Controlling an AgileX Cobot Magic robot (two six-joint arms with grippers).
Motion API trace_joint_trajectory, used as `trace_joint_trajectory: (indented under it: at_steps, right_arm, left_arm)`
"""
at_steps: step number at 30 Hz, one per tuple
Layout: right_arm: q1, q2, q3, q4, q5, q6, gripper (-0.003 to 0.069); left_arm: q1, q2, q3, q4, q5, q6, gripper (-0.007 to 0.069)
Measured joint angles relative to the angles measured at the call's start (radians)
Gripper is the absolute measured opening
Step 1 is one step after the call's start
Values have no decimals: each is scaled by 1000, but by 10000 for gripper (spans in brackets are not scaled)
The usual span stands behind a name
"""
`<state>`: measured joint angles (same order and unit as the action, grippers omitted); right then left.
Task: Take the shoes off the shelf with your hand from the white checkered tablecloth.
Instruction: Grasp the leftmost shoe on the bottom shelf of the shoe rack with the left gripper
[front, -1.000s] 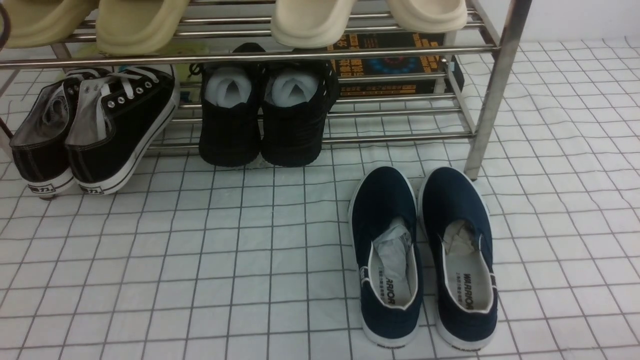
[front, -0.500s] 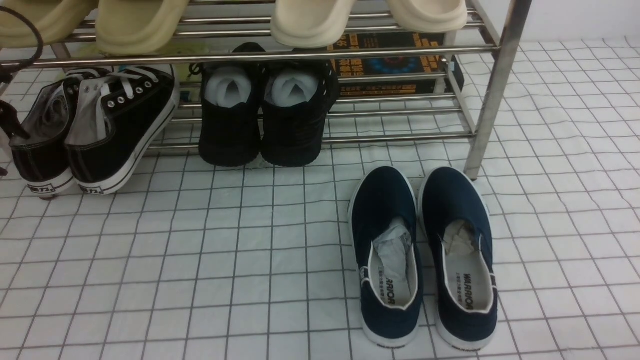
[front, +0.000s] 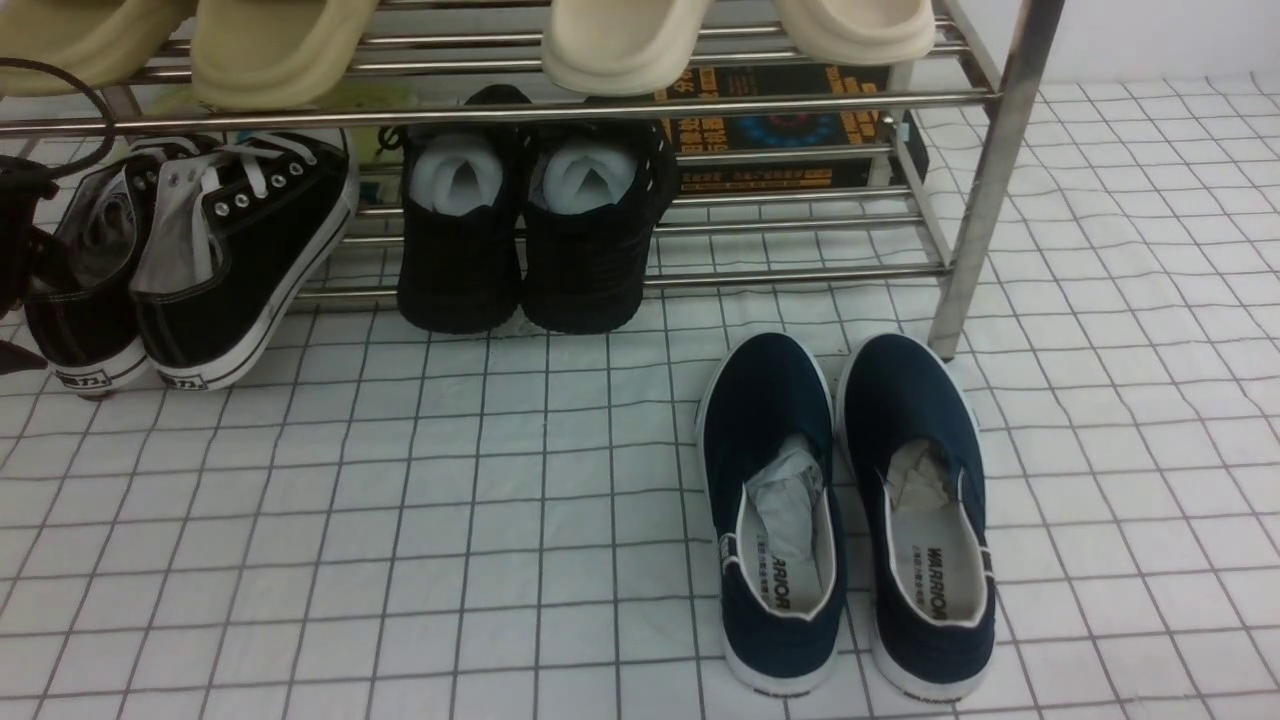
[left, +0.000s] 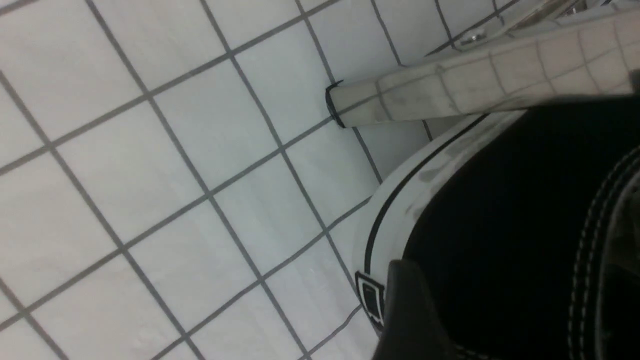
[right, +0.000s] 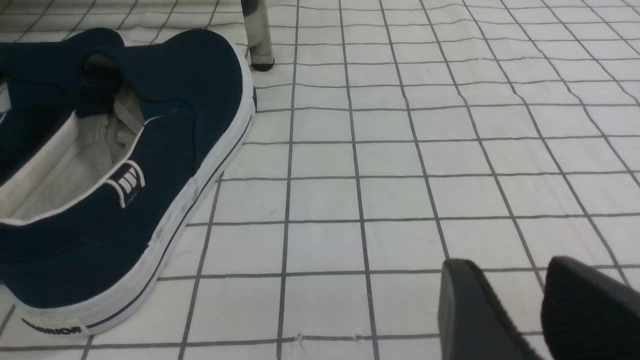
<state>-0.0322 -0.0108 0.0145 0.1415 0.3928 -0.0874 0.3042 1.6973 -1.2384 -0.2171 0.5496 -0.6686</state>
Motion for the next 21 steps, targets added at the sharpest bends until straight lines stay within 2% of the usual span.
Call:
trace_joint_trajectory:
  at_steps: [8,12,14,17,18,20,21]
  right_arm:
    - [0,0,0,0,0,0,239]
    - [0,0,0,0,0,0,239]
    - [0,0,0,0,0,0,239]
    - [0,0,0,0,0,0,239]
    - [0,0,0,0,0,0,239]
    - [0,0,0,0,0,0,239]
    - [0,0,0,0,0,0,239]
  left_arm:
    - [0,23,0,1,-22,0,426]
    - [0,41,0,-3,-22,0,384]
    - [0,47,0,-2,-14,0,342]
    - [3,49,0,3,11,0,205]
    - [3,50,0,5,14,0,195]
    - [3,50,0,5,64,-1,78]
    - [3,47,0,5,77,-1,57]
